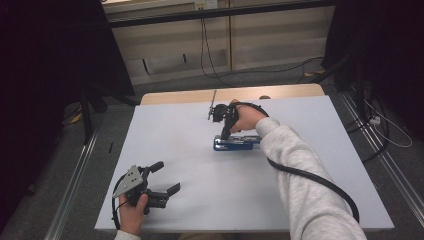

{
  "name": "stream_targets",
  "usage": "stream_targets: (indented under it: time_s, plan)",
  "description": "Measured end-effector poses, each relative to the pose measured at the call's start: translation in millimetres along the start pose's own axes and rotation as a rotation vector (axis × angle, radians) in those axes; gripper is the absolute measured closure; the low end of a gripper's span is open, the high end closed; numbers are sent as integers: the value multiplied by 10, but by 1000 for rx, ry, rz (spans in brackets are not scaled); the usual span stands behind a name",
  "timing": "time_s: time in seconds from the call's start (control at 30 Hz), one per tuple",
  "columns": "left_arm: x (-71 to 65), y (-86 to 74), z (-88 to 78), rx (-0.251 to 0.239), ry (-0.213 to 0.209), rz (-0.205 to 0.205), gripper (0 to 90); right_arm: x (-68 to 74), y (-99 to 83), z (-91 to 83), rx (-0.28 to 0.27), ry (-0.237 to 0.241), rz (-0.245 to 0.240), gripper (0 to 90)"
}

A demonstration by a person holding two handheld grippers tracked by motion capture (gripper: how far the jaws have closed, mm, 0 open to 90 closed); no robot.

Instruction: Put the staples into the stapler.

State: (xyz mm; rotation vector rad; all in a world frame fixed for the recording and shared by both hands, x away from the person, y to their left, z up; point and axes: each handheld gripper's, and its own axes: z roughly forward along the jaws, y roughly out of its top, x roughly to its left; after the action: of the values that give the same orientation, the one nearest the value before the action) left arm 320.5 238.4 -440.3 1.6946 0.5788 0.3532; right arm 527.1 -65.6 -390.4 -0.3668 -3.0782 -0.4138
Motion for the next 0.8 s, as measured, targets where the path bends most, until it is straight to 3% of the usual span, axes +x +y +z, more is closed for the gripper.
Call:
stream_targets:
  time_s: [0.27, 0.5, 0.57, 0.63, 0.67, 0.8]
  plan:
    - [3, 2, -5, 5, -3, 3, 28, 3, -16, -12, -28, -10, 1, 679]
    - [25, 23, 23, 4, 6, -17, 27, 22, -130, -94, -90, -26, 51, 571]
    - [28, 49, 58, 14, 2, -29, 26, 35, -214, -137, -124, -31, 72, 520]
    - [36, 66, 73, 23, 9, -10, 26, 38, -234, -147, -131, -32, 84, 504]
    - [16, 83, 110, 39, 1, -24, 26, 46, -307, -174, -151, -43, 100, 472]
    - [-11, 127, 185, 64, -19, -18, 25, 57, -446, -205, -174, -53, 117, 407]
